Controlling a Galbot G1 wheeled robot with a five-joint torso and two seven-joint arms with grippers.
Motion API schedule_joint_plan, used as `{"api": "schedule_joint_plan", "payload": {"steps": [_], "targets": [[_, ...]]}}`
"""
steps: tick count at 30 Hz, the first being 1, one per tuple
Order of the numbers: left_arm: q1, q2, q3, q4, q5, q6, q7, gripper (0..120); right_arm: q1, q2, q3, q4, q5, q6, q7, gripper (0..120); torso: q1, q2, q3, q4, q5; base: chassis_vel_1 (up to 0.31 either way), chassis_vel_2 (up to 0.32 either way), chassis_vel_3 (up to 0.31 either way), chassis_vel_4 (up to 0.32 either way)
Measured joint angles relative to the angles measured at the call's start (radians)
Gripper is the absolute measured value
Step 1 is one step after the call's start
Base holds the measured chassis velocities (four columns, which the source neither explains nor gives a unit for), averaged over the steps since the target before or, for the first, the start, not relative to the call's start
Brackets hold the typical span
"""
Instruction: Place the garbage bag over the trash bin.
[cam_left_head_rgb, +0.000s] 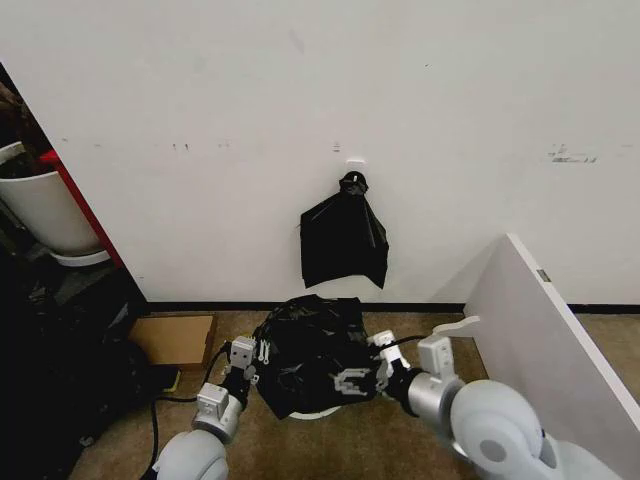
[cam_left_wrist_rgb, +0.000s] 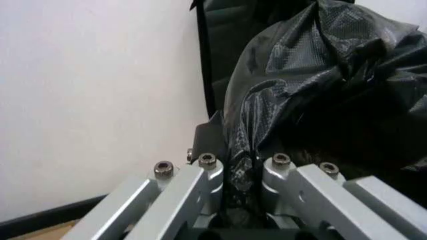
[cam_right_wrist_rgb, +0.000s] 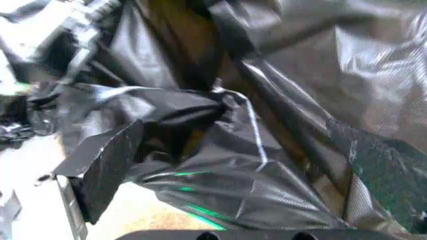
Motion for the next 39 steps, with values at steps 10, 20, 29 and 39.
{"api": "schedule_joint_plan", "payload": {"steps": [10,20,29,39], "targets": [[0.008,-0.005,0.009,-0.014,0.009,-0.003,0.000,4,0.010,0.007,-0.004,-0.061,0.098,0.001,0.028,92,0.000,0.000,0.000,0.0000,-0.0001,0.000,0.000,0.000,0.000],[0.007,-0.012,0.017,-0.010,0.003,0.002,-0.008,4,0.006,0.012,-0.016,-0.064,0.081,0.003,0.028,54,0.000,0.000,0.000,0.0000,0.0000,0.000,0.000,0.000,0.000],[0.001,-0.012,0.015,-0.010,-0.022,0.013,-0.022,4,-0.008,0.009,-0.023,-0.054,0.069,0.004,0.025,26,0.000,0.000,0.000,0.0000,0.0000,0.000,0.000,0.000,0.000],[-0.057,-0.037,0.001,0.001,-0.247,0.087,-0.124,4,-0.057,-0.019,-0.018,-0.005,-0.117,0.092,-0.045,0,0.000,0.000,0.000,-0.0001,-0.0001,0.000,0.000,0.000,0.000]]}}
